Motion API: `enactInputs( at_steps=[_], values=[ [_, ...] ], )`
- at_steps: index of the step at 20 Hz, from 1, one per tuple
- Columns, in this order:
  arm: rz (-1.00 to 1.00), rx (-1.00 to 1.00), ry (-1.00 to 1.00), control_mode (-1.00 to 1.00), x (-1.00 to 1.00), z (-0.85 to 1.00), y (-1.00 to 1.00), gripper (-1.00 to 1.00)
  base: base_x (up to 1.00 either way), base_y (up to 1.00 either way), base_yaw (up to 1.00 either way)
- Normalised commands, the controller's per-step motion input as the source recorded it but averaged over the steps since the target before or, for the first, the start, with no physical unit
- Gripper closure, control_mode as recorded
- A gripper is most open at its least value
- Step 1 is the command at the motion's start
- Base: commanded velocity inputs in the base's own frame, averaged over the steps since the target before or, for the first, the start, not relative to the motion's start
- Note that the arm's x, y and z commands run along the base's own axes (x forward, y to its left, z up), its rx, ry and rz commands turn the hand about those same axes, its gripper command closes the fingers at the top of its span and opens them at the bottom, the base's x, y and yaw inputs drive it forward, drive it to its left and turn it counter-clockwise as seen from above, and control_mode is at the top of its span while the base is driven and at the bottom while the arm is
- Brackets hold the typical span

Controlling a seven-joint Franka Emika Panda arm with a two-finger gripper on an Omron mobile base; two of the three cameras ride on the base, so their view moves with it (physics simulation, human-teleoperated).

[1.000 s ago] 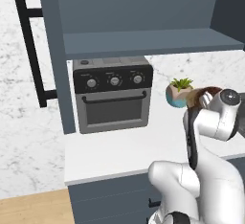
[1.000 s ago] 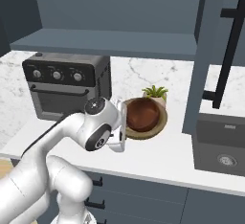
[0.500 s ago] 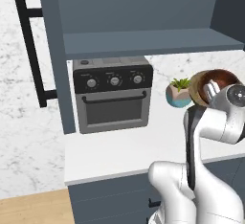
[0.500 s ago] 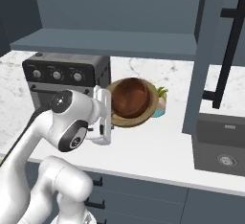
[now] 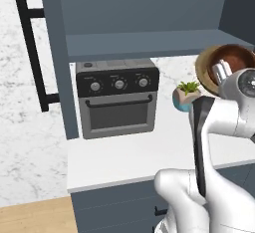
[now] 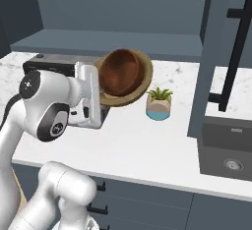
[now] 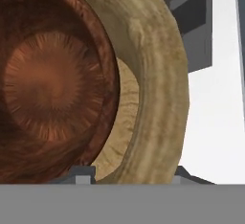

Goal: Pick up the bowls on the counter and stack them on top of one another in the open cabinet. Place the smaller bowl on top of the larger bowl.

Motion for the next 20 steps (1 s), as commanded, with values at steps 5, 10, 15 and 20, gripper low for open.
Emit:
enactInputs(
  at_steps=[5, 10, 15, 20],
  values=[
    [0.0, 0.0, 0.0, -1.0, 0.07, 1.0, 0.12, 1.0, 0.0, 0.0, 0.0],
    [0.02, 0.01, 0.13, -1.0, 0.78, 0.99, 0.43, 1.0, 0.0, 0.0, 0.0],
    [0.14, 0.11, 0.32, -1.0, 1.0, 0.28, 0.38, 1.0, 0.0, 0.0, 0.0],
    [0.05, 0.01, 0.32, -1.0, 1.0, -0.19, 0.06, 1.0, 0.0, 0.0, 0.0]
  ],
)
